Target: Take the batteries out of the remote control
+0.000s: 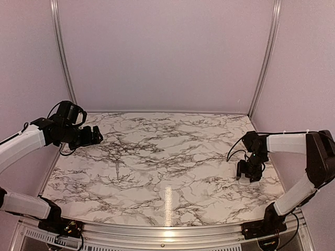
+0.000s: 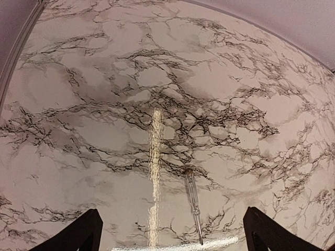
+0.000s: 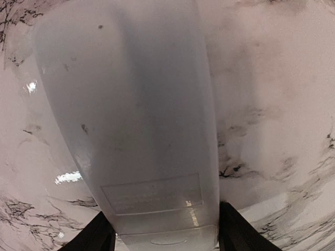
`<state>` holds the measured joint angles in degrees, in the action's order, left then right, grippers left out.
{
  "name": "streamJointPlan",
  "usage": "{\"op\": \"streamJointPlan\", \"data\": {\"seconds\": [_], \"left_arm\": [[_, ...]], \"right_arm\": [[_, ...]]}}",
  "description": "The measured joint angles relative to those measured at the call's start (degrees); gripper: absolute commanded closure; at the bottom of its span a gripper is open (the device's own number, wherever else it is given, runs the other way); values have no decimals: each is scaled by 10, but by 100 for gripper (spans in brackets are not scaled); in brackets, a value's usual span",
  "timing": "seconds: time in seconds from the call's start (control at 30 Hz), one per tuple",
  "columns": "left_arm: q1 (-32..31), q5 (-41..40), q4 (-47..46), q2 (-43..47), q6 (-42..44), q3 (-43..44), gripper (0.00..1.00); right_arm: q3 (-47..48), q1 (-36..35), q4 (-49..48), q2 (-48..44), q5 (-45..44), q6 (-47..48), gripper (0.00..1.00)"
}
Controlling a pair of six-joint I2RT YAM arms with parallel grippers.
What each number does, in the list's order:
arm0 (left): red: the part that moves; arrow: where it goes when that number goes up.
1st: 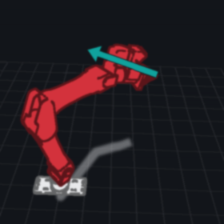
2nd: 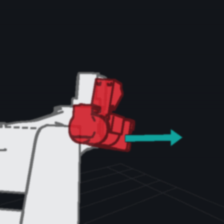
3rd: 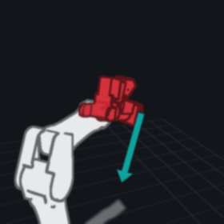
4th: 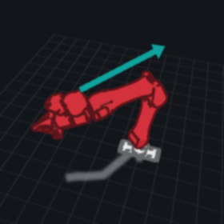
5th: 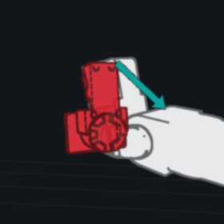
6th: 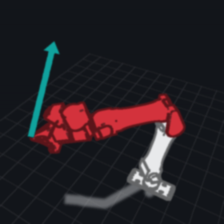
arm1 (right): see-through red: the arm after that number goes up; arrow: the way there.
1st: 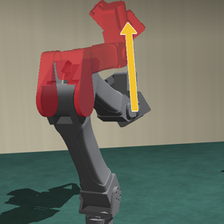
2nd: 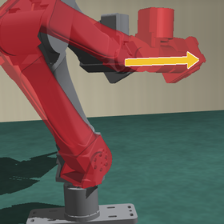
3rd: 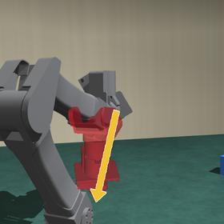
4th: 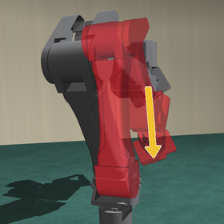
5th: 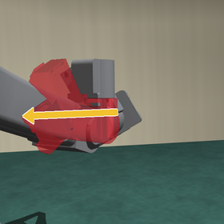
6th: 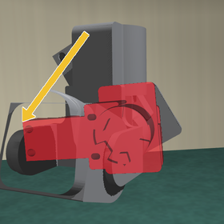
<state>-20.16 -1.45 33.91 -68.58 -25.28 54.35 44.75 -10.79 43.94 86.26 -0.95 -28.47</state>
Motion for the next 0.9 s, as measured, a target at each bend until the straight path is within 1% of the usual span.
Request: {"op": "streamJointPlan", "data": {"seconds": [0.13, 0.33, 0.4, 0.47, 0.6, 0.9], "left_arm": [[0, 0, -1, 0, 0, -2, 1], [0, 2, -2, 0, 0, -2, 1], [0, 4, -2, 0, 0, -2, 1], [0, 6, -2, 0, 0, -2, 1], [0, 7, -2, 0, 0, -2, 1], [0, 35, -5, -10, 1, -1, 1]], "right_arm": [[1, 0, 0, 1, 5, 1, 31], [4, 0, 1, 4, 8, 2, 34], [4, 0, 1, 5, 8, 2, 36], [4, 0, 2, 5, 6, 4, 41], [5, 0, 1, 5, 6, 9, 49], [9, 0, 4, 9, 7, 15, 53]]}}
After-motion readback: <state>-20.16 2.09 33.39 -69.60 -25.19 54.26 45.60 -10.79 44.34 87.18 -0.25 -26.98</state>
